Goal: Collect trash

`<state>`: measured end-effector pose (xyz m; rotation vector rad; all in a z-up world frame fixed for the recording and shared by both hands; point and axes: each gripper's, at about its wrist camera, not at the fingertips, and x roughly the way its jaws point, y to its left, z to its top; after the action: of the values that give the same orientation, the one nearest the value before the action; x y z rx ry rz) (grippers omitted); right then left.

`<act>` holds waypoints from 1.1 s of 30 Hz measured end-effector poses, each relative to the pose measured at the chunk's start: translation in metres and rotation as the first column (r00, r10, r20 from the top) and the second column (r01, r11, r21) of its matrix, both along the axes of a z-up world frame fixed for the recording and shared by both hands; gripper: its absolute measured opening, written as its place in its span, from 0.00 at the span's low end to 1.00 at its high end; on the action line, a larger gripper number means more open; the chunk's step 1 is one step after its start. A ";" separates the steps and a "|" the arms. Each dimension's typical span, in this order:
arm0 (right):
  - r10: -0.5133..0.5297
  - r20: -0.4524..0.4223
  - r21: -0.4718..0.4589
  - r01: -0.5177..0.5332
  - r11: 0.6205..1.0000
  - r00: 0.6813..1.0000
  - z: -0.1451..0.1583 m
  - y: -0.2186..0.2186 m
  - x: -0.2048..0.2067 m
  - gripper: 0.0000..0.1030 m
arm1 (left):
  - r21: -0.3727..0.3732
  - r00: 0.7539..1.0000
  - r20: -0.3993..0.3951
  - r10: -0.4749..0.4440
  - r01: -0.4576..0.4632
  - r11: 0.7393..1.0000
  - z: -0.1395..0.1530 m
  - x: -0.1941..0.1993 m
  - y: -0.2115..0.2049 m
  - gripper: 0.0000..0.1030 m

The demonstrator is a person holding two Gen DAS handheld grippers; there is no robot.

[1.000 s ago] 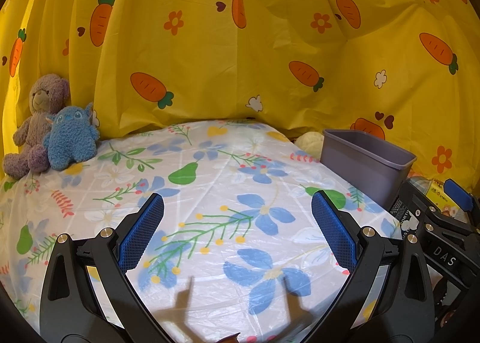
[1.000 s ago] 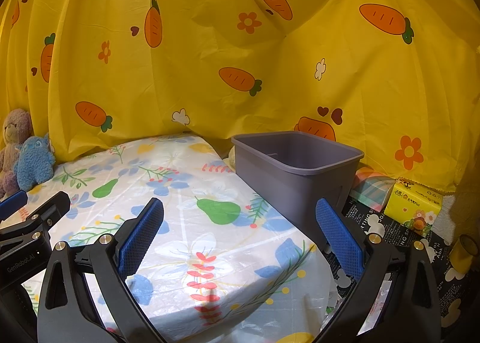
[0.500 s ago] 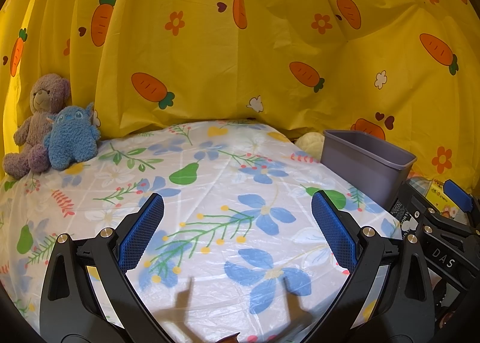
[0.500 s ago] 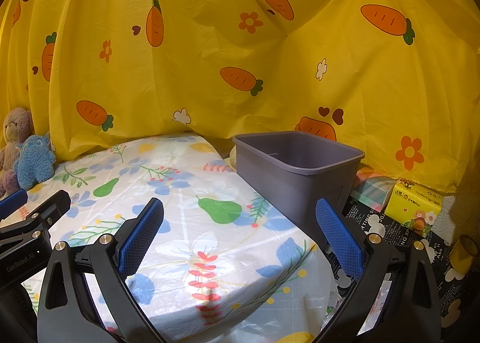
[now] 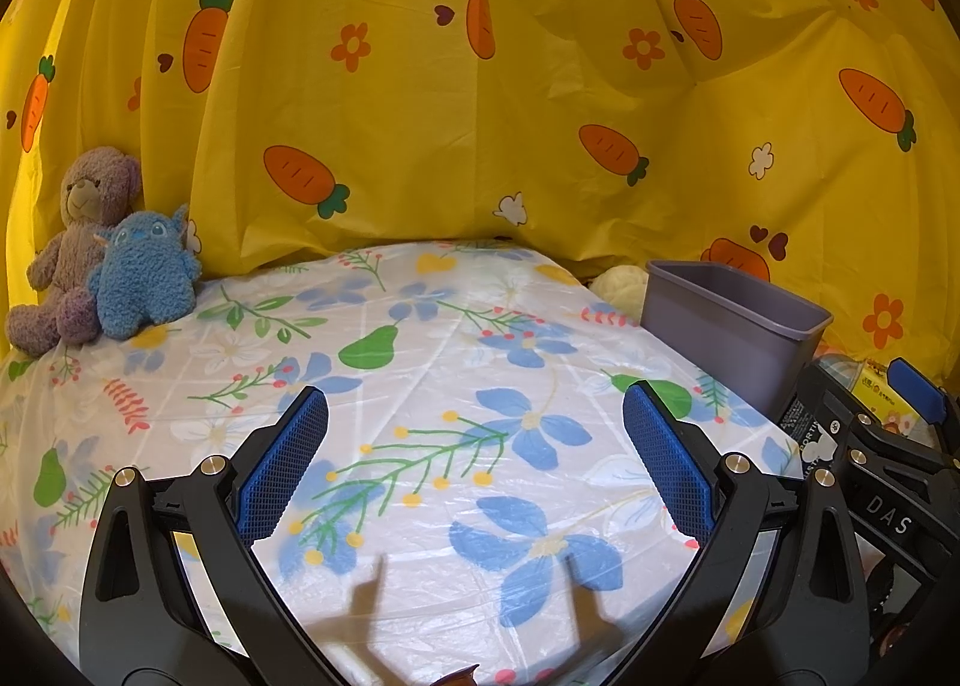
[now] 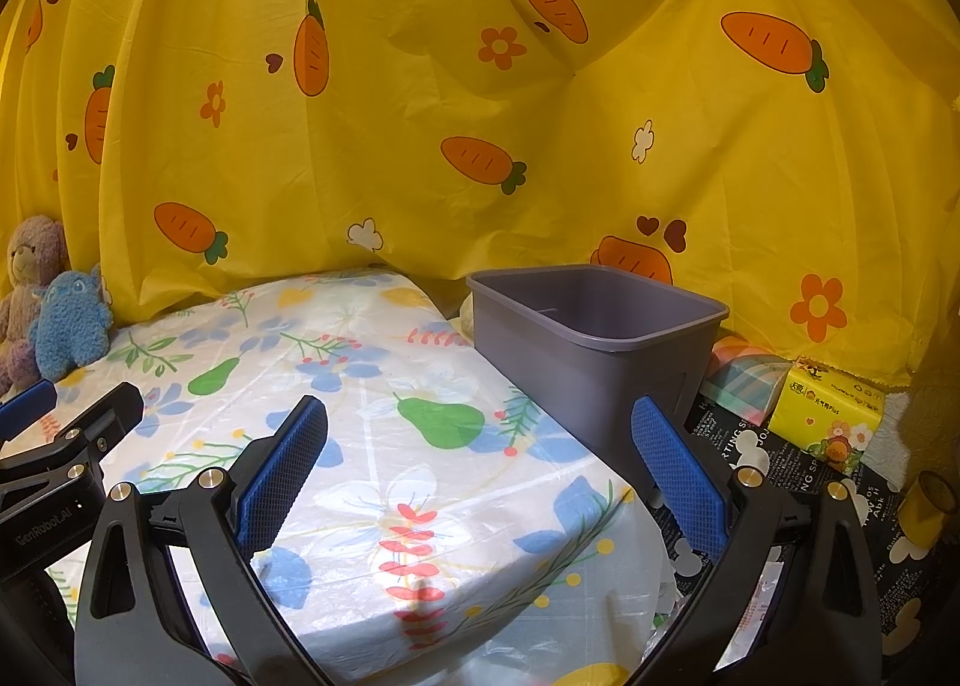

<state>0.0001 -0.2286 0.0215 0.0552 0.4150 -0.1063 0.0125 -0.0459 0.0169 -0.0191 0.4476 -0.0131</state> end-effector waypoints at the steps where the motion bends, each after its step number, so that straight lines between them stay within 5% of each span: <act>1: 0.001 0.000 -0.001 -0.001 1.000 1.000 0.000 0.000 0.000 0.95 | -0.001 1.000 0.000 0.001 -0.001 1.000 0.000 0.000 0.000 0.94; 33: -0.005 0.002 -0.001 0.005 1.000 1.000 0.000 0.005 0.000 0.95 | 0.017 1.000 0.004 -0.010 0.010 1.000 0.001 0.002 0.003 0.94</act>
<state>0.0004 -0.2237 0.0214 0.0557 0.4132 -0.1110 0.0142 -0.0426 0.0182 -0.0005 0.4436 -0.0190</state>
